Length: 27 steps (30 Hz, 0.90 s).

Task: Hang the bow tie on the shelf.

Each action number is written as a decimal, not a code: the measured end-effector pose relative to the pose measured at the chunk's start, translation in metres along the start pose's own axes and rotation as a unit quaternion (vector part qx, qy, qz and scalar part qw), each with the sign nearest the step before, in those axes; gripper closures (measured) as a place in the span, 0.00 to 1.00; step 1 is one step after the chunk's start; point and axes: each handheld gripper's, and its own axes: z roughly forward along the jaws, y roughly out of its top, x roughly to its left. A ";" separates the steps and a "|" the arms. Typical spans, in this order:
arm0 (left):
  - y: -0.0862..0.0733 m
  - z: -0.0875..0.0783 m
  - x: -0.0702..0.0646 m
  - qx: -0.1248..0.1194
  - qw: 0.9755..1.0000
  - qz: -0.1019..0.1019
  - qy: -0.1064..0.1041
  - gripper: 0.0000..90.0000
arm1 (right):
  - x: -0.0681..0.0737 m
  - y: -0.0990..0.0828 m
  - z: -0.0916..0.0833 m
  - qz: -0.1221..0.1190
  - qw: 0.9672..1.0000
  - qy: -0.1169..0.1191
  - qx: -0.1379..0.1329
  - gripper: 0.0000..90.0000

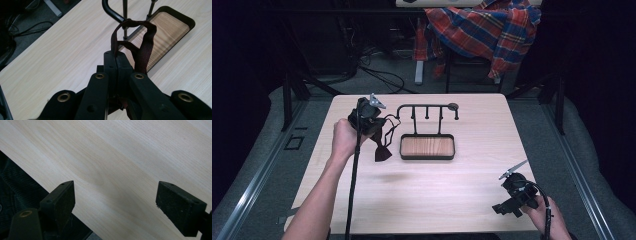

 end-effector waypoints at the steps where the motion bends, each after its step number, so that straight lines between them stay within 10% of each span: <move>1: 0.000 0.000 0.000 0.000 1.000 0.000 0.000 0.99 | 0.000 0.000 0.000 0.000 1.000 0.000 0.000 0.17; 27: 0.026 0.001 -0.008 -0.009 1.000 0.017 -0.006 0.99 | 0.000 0.000 -0.001 -0.004 1.000 0.000 0.006 0.17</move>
